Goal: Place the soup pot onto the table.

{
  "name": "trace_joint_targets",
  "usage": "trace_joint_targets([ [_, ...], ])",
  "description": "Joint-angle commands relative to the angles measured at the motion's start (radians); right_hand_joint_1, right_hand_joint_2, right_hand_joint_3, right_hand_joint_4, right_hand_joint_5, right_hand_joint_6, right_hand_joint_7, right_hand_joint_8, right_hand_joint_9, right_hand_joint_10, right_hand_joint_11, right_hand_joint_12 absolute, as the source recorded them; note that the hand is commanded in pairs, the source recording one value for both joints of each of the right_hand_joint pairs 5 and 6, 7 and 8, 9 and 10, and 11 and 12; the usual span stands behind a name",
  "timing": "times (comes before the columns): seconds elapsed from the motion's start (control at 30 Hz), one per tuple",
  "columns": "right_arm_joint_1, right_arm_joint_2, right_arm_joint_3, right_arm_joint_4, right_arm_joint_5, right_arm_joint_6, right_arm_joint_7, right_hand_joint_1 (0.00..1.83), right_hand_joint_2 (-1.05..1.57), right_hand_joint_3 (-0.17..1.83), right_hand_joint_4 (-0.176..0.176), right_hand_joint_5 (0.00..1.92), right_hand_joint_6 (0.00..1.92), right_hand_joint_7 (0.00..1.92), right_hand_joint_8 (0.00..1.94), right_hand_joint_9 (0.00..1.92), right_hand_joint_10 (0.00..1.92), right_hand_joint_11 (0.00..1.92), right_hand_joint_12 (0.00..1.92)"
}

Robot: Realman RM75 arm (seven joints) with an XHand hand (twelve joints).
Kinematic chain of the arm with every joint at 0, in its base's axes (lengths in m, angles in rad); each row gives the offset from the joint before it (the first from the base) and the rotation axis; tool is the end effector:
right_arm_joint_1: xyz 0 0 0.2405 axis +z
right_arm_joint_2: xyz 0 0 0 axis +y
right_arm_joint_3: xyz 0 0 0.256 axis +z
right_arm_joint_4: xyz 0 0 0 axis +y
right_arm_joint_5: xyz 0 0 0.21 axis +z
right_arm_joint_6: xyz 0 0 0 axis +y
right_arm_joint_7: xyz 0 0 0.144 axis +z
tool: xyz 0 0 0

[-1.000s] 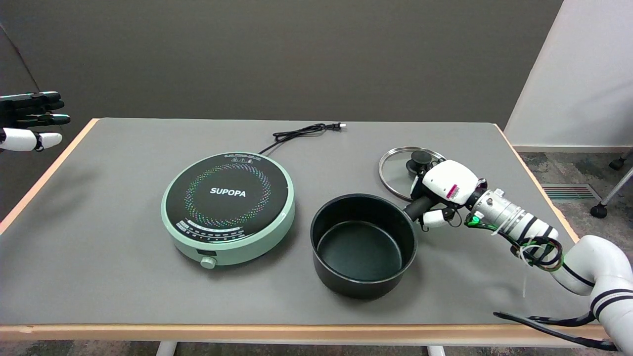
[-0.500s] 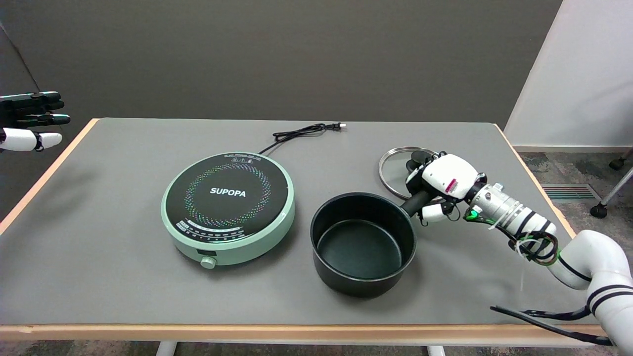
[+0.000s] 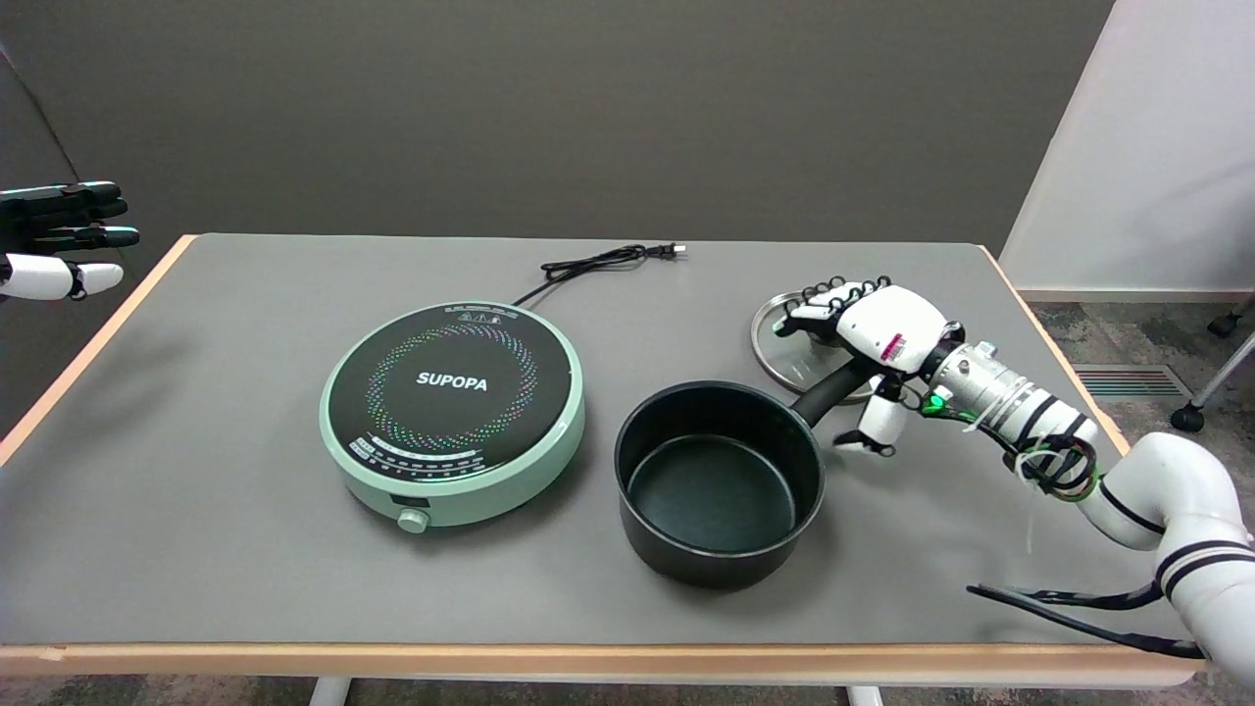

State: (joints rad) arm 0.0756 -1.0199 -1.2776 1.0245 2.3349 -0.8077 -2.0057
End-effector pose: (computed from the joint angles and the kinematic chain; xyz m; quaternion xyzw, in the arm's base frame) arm -0.2704 -0.3321 0.4395 0.7905 0.0320 -0.0258 0.6110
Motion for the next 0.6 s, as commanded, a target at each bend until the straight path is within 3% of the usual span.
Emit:
trace_joint_targets([
  [0.03, -0.056, 0.025, 0.078, 0.044, -0.031, 0.032, 0.0, 1.14, -0.35, 1.01, 0.137, 0.51, 0.51, 0.51, 0.51, 0.51, 0.51, 0.51, 0.51],
  [0.2, -0.108, 0.028, 0.122, 0.045, -0.031, 0.032, 0.0, 1.14, -0.41, 1.04, 0.174, 0.51, 0.51, 0.51, 0.51, 0.51, 0.51, 0.51, 0.51],
  [0.4, -0.182, 0.022, 0.247, 0.1, -0.031, 0.037, 0.002, 1.15, -0.44, 1.06, 0.14, 0.53, 0.53, 0.53, 0.53, 0.53, 0.53, 0.53, 0.53],
  [0.43, -0.193, 0.02, 0.269, 0.109, -0.029, 0.045, 0.004, 1.09, -0.45, 1.07, 0.173, 0.53, 0.53, 0.53, 0.53, 0.53, 0.53, 0.53, 0.53],
  [0.47, -0.2, 0.018, 0.287, 0.114, -0.024, 0.05, 0.005, 1.09, -0.45, 1.07, 0.173, 0.54, 0.54, 0.54, 0.54, 0.54, 0.54, 0.54, 0.54],
  [0.5, -0.211, 0.016, 0.311, 0.118, -0.017, 0.056, 0.007, 1.08, -0.45, 1.08, 0.17, 0.54, 0.54, 0.54, 0.54, 0.54, 0.54, 0.54, 0.54],
  [0.53, -0.217, 0.013, 0.329, 0.118, -0.008, 0.057, 0.007, 1.15, -0.46, 1.09, 0.13, 0.55, 0.55, 0.55, 0.55, 0.55, 0.55, 0.55, 0.55],
  [0.6, -0.226, 0.007, 0.363, 0.11, 0.047, 0.057, 0.008, 1.16, -0.47, 1.12, 0.123, 0.55, 0.55, 0.55, 0.55, 0.55, 0.55, 0.55, 0.55],
])
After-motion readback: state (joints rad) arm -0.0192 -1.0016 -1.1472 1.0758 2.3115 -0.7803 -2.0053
